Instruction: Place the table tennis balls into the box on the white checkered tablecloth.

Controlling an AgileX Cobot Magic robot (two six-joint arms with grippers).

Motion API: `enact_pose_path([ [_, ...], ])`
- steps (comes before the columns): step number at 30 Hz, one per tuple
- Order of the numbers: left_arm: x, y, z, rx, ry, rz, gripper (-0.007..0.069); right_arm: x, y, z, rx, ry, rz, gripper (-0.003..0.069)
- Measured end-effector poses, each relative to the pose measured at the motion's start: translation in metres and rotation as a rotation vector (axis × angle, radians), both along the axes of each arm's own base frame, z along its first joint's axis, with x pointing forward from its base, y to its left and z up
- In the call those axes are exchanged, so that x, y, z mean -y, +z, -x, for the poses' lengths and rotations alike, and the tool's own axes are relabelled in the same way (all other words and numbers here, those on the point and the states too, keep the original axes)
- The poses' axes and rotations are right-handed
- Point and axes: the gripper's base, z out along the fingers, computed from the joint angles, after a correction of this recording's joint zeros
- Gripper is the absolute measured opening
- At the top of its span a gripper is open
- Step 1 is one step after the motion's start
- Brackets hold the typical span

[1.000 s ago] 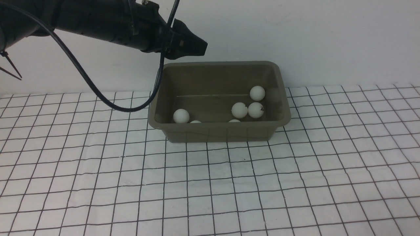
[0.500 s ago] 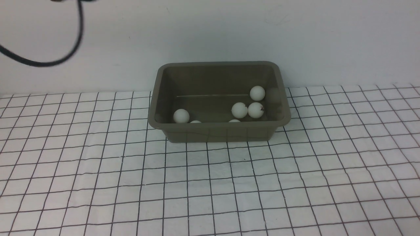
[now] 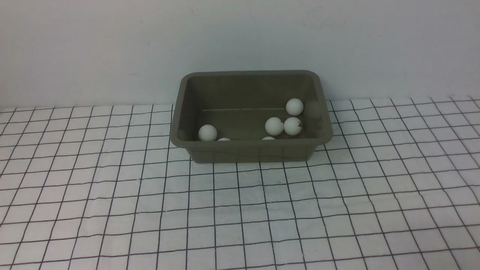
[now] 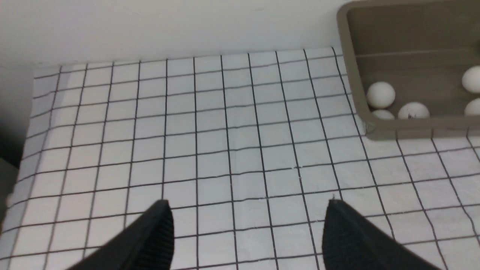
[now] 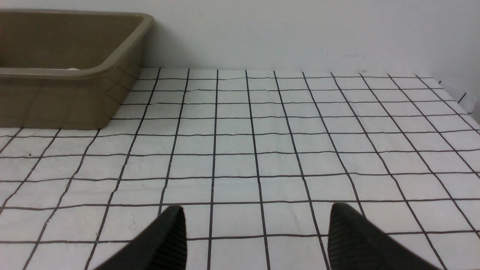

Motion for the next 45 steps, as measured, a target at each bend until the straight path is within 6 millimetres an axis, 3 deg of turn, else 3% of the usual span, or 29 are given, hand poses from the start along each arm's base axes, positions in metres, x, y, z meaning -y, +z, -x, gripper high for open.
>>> enact_pose_path([
  [2, 0.003, -0.027, 0.007, 0.016, -0.012, 0.002, 0.0478, 0.0, 0.0, 0.0, 0.0, 0.0, 0.0, 0.0462],
  [5, 0.007, -0.097, 0.031, 0.041, -0.056, 0.015, 0.0478, 0.0, 0.0, 0.0, 0.0, 0.0, 0.0, 0.0462],
  [8, 0.005, -0.134, 0.052, 0.072, -0.065, 0.04, 0.0478, 0.0, 0.0, 0.0, 0.0, 0.0, 0.0, 0.0462],
  [11, 0.004, -0.157, 0.071, 0.121, -0.068, 0.065, 0.0478, 0.0, 0.0, 0.0, 0.0, 0.0, 0.0, 0.0462],
  [17, 0.001, -0.183, 0.088, 0.213, -0.072, 0.061, 0.0478, 0.0, 0.0, 0.0, 0.0, 0.0, 0.0, 0.0462],
  [27, -0.001, -0.234, 0.093, 0.276, -0.022, 0.067, 0.0478, 0.0, 0.0, 0.0, 0.0, 0.0, 0.0, 0.0462],
  [45, 0.001, -0.235, 0.095, 0.296, -0.098, -0.031, 0.0478, 0.0, 0.0, 0.0, 0.0, 0.0, -0.001, 0.0462],
])
